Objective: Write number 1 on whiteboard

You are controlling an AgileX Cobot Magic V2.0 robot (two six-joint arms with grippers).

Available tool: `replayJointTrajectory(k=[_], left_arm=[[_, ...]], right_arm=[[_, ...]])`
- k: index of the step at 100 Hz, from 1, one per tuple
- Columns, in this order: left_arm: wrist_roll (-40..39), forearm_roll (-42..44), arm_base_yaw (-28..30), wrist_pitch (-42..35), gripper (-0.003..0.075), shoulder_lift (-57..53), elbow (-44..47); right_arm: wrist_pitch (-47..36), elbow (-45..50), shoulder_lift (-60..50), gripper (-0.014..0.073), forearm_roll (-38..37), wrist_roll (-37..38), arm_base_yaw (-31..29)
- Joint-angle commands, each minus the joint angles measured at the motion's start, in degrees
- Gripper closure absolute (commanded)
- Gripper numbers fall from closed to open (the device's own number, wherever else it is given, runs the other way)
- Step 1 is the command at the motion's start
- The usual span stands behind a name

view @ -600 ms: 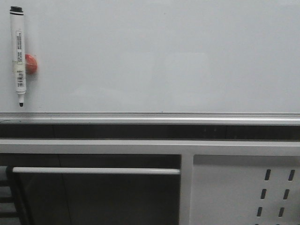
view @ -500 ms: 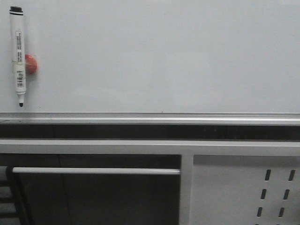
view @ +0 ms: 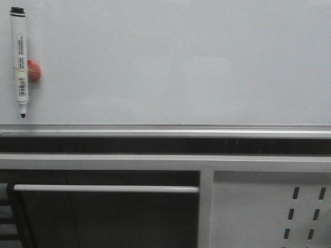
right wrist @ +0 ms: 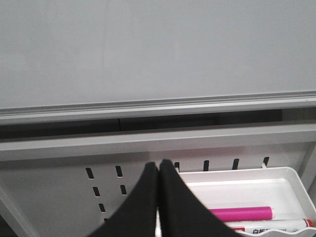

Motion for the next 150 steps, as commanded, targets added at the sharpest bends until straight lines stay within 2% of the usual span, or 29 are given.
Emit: replayJointTrajectory(k=[1, 12, 22, 43, 56, 66, 78, 91, 96, 104, 115, 127, 133, 139, 150], left_arm=[[-0.5, -3.1, -0.2, -9.6, 0.0738, -1.6, 1.2], [-0.5, -11.7, -0.2, -18.6, 0.0738, -1.6, 1.2], [-0.3, -19.9, -0.2, -23.7, 0.0738, -1.6, 1.2], [-0.3, -19.9, -0.2, -25.2, 0.0738, -1.6, 1.2], [-0.3, -19.9, -0.2, -25.4, 0.0738, -1.6, 1.2], [-0.3, -20.1, -0.2, -29.5, 0.0738, -1.6, 1.2], [-0.3, -20.3, -0.2, -34.8, 0.0738, -1.6, 1.2], [-0.3, -20.4, -0.2, -35.1, 0.0738, -1.6, 1.2], [-0.3, -20.4, -0.2, -35.1, 0.0738, -1.6, 1.2], [-0.3, -20.4, -0.2, -35.1, 0.0738, -1.6, 1.2], [-2.0, -20.4, -0.3, -33.4, 0.0738, -1.6, 1.0], [-2.0, -20.4, -0.3, -31.5, 0.0738, -1.6, -0.3], [-2.1, -20.4, -0.3, -29.7, 0.0738, -1.5, -1.8], [-2.0, -19.5, -0.3, -24.5, 0.0738, -0.8, -4.8], [-0.9, -10.6, -0.3, -16.4, 0.0738, 1.9, -11.6]], right_arm=[[-2.6, 1.6, -1.2, 0.0644, -0.4, -0.4, -0.4], [-8.1, 1.6, -1.2, 0.0644, 0.4, -0.4, -0.4], [-11.2, 1.6, -1.2, 0.0644, 1.2, -0.4, -0.4], [-11.1, 1.6, -1.2, 0.0644, 1.2, -0.4, -0.4], [-13.4, 1.6, -1.2, 0.0644, -2.0, -0.4, -0.4], [-16.6, 1.6, -1.2, 0.0644, -6.1, -0.4, -0.4], [-25.0, 1.5, -1.2, 0.0644, -6.0, -0.4, -0.4], [-43.4, 1.5, -1.2, 0.0644, -5.9, -0.4, -0.4], [-46.3, 1.5, -1.2, 0.0644, -5.8, 0.4, -0.4], [-48.0, 1.5, -1.2, 0.0644, -5.3, 6.3, -0.4], [-47.5, 1.5, -1.2, 0.0644, -5.3, 16.1, -0.4], [-34.1, -1.0, -1.1, 0.0644, -5.2, 25.0, -0.4], [-26.4, -3.9, -1.1, 0.0644, -5.2, 26.4, -0.3], [-20.1, -7.5, -1.1, 0.0644, -4.2, 26.5, -0.3], [-11.6, -13.2, -1.1, 0.0648, 2.0, 26.5, -0.2]])
